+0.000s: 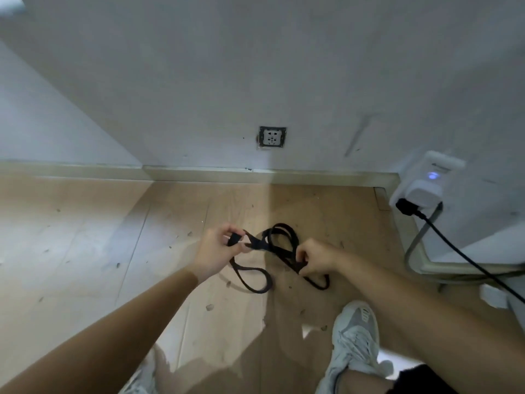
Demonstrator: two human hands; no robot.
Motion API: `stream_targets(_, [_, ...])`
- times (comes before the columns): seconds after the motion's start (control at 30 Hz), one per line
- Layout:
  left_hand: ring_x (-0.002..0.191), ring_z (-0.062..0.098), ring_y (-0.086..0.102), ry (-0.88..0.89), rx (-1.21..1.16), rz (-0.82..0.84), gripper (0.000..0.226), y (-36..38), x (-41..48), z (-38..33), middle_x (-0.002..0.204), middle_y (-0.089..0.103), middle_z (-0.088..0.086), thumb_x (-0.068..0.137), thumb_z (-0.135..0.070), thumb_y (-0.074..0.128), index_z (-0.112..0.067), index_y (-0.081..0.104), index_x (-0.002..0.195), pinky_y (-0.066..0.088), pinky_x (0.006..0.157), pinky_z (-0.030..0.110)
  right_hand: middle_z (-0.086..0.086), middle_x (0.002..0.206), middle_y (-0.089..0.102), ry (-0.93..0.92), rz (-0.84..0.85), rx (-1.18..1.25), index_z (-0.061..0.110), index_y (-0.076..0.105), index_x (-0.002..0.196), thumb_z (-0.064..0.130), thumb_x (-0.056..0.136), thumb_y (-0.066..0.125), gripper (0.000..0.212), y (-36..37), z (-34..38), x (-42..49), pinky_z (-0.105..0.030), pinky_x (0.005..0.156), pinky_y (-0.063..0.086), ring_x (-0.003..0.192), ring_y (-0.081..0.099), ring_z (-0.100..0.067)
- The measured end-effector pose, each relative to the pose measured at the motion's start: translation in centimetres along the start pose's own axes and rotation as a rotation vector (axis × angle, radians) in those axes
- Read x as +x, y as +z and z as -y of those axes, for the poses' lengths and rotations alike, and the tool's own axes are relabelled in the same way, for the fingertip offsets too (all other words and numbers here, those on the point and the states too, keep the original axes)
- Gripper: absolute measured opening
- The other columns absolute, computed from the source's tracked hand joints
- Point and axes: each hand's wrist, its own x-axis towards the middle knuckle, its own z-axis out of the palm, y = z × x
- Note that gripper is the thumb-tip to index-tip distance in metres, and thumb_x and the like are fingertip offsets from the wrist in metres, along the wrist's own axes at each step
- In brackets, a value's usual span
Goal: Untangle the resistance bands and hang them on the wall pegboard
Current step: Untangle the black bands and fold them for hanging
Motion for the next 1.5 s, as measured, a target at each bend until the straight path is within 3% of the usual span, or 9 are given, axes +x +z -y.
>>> stream_targets(0.13, [0.085,0.003,0.067,0.189,0.116,0.016,0.024,-4.1,-0.7,-4.0,0.097,0.072,-0.006,0.086,-0.011,0.076,-0.026,0.069,0.104,0.054,0.077,0.020,0.006,0.090,0.059,-0.059,-0.082,-0.091,0.018,0.069,0.100,0.030,0.081,0.080,0.025,-4.5,3.1,-3.3,-0.022,0.063,0.043,0.086,0.058,-0.015])
stream_targets(0.37, [0.103,0.001,0.066,0.444,0.288,-0.004,0.028,-11.5,-4.1,-12.3,0.107,0.070,-0.016,0.093,-0.015,0.070,-0.032,0.065,0.114,0.054,0.098,0.033,0.010,0.083,0.061,-0.172,-0.244,-0.160,0.021,0.071,0.097,0.035,0.086,0.074,0.018,-12.4,8.5,-11.4,-0.027,0.070,0.047,0.084,0.060,-0.016])
stream_targets(0.53, [0.096,0.020,0.071,0.549,0.210,-0.108,0.024,-15.2,-6.5,-18.8,0.103,0.073,-0.002,0.095,-0.011,0.067,-0.021,0.069,0.116,0.056,0.096,0.042,0.006,0.092,0.067,-0.235,-0.311,-0.172,0.017,0.072,0.108,0.039,0.089,0.072,0.029,-16.8,12.7,-16.2,-0.024,0.076,0.052,0.088,0.065,-0.013])
stream_targets(0.77, [0.083,0.028,0.072,0.706,0.062,-0.179,0.023,-17.5,-9.1,-24.2,0.104,0.072,0.013,0.096,-0.007,0.064,-0.014,0.067,0.118,0.059,0.085,0.036,0.000,0.122,0.064,-0.451,-0.415,0.309,0.022,0.054,0.138,0.047,0.082,0.078,0.066,-18.9,18.8,-18.2,-0.032,0.098,0.053,0.109,0.064,-0.014])
stream_targets(0.9, [0.075,0.014,0.070,0.743,-0.118,-0.243,0.019,-18.4,-8.6,-25.5,0.102,0.072,0.010,0.098,-0.008,0.062,-0.018,0.066,0.113,0.055,0.076,0.026,-0.002,0.109,0.069,-0.510,-0.454,0.618,0.013,0.064,0.119,0.029,0.088,0.077,0.038,-19.0,21.1,-16.3,-0.048,0.099,0.051,0.101,0.066,-0.017])
stream_targets(0.97, [0.075,0.010,0.071,0.729,-0.197,-0.245,0.020,-18.6,-8.2,-25.3,0.102,0.070,0.003,0.099,-0.006,0.059,-0.018,0.064,0.115,0.054,0.074,0.023,-0.004,0.102,0.067,-0.526,-0.446,0.725,0.012,0.064,0.113,0.025,0.089,0.076,0.030,-19.1,22.0,-15.6,-0.047,0.095,0.051,0.096,0.066,-0.018])
stream_targets(1.17, [0.086,0.009,0.072,0.717,-0.120,-0.110,0.028,-18.7,-6.5,-23.9,0.108,0.070,0.004,0.100,-0.006,0.058,-0.010,0.059,0.127,0.051,0.076,0.017,0.005,0.092,0.064,-0.561,-0.418,0.734,0.019,0.067,0.104,0.026,0.094,0.069,0.012,-18.7,23.7,-14.0,-0.024,0.076,0.047,0.086,0.061,-0.009])
stream_targets(1.3, [0.103,0.011,0.068,0.748,0.082,-0.122,0.026,-19.7,-5.1,-23.1,0.109,0.073,-0.005,0.096,-0.016,0.065,-0.020,0.067,0.122,0.050,0.087,0.020,-0.002,0.092,0.066,-0.523,-0.403,0.757,0.017,0.067,0.096,0.022,0.093,0.069,0.006,-19.1,23.0,-12.7,-0.029,0.079,0.049,0.088,0.063,-0.015])
stream_targets(1.5, [0.095,-0.005,0.065,0.693,0.272,-0.178,0.029,-19.7,-4.0,-22.7,0.104,0.071,-0.012,0.093,-0.022,0.071,-0.018,0.069,0.121,0.046,0.083,0.008,-0.008,0.097,0.070,-0.504,-0.400,0.736,0.006,0.066,0.112,0.016,0.094,0.067,0.020,-19.5,21.5,-11.7,-0.037,0.087,0.058,0.088,0.072,-0.021])
